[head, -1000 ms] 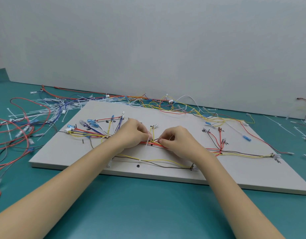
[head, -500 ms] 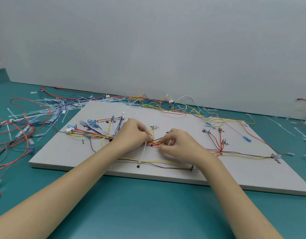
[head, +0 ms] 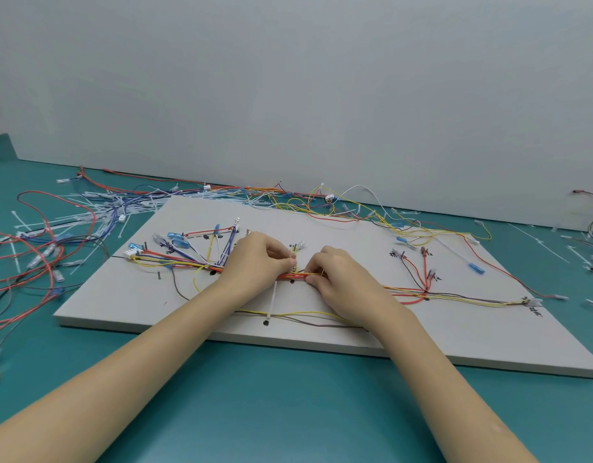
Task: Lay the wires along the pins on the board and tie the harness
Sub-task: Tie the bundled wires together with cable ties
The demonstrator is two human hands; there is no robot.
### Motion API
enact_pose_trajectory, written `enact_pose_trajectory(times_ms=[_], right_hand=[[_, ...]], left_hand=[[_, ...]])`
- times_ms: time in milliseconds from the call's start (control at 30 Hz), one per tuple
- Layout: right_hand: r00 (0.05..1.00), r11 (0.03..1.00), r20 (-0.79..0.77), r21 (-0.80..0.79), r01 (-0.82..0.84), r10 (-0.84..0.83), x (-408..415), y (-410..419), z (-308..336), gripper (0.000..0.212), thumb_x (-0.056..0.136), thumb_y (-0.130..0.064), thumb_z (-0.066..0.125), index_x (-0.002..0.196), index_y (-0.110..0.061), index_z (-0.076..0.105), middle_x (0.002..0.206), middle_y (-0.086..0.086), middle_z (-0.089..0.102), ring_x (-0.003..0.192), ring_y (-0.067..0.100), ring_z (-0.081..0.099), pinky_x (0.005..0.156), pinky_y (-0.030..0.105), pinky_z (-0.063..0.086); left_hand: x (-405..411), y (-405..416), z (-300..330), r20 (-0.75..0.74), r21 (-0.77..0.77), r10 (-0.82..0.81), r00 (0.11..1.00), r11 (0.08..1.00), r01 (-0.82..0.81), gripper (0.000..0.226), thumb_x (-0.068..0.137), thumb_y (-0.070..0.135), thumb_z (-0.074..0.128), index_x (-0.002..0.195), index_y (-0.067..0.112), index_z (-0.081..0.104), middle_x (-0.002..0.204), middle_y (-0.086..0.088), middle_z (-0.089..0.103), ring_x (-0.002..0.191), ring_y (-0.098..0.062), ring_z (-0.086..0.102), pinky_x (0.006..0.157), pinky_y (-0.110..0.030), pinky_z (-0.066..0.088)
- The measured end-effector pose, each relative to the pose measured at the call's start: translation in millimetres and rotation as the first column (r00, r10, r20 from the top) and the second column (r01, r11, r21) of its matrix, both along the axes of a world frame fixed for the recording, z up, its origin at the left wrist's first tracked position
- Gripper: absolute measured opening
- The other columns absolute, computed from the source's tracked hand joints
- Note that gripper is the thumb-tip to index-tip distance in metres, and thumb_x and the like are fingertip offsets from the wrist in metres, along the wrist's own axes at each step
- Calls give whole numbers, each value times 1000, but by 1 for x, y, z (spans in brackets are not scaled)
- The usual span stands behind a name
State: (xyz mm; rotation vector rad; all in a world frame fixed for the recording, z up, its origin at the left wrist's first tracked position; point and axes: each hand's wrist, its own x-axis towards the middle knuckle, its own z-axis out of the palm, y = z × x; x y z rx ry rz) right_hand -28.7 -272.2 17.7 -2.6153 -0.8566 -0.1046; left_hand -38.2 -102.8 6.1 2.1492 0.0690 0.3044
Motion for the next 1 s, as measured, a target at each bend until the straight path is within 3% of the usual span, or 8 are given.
enact_pose_trajectory(times_ms=[200,300,367,533,700,800,900,1000], right_hand=[[1000,999,-17,51,11,-10,0,-1,1,11,95,-19,57,100,-15,67,97,0,54,98,17,48,89,36,41],[1000,996,1,91,7,-7,0,-2,-1,9,92,-19,62,97,-16,68,90,-3,53,89,13,45,83,31,41],[999,990,29,136,28,-32,0,-3,0,4,87,-21,68,88,-18,66,85,-3,54,86,14,46,76,28,38],[988,974,43,176,140,-150,1,-7,2,29,77,-30,77,66,-23,51,68,-11,49,71,14,45,62,30,35],[990,978,-13,154,144,-143,1,-11,1,31,86,-34,67,60,-21,59,62,-5,56,65,15,51,60,31,40],[988,970,-27,185,158,-155,-1,-12,1,29,86,-29,67,61,-14,66,63,-2,61,66,15,54,62,31,43],[986,969,-45,180,169,-164,-5,-12,1,22,85,-27,67,70,-12,73,71,-3,64,74,15,58,67,30,47],[984,971,-64,163,174,-165,-7,-10,3,18,84,-26,68,77,-13,77,74,-4,64,76,14,59,66,27,46]], left_hand=[[1,1,0,5,-80,1,1000,997,0,10,73,13,80,72,22,76,66,9,72,63,-1,66,72,-26,56],[3,1,0,-12,-61,15,1000,998,-16,13,74,20,80,66,28,75,60,12,70,56,0,62,68,-27,52],[4,-1,0,-28,-32,18,999,999,-19,17,76,26,78,61,31,73,59,11,69,60,-5,62,71,-31,51],[5,-5,-1,-81,86,73,994,994,-66,14,78,34,72,68,26,77,67,10,70,80,-15,64,76,-32,49],[6,-6,1,-100,102,90,991,992,-79,12,76,34,75,67,26,77,67,18,66,82,-12,62,74,-29,44],[6,-4,2,-109,60,59,992,997,-52,10,76,34,78,66,31,76,73,19,69,88,-10,65,84,-32,49],[4,-3,3,-67,-71,34,997,997,-39,11,72,24,82,69,31,75,75,16,73,80,-4,67,89,-38,54],[1,-5,2,-11,-97,49,999,994,-50,18,69,16,84,72,31,74,67,12,70,63,-2,61,85,-39,55]])
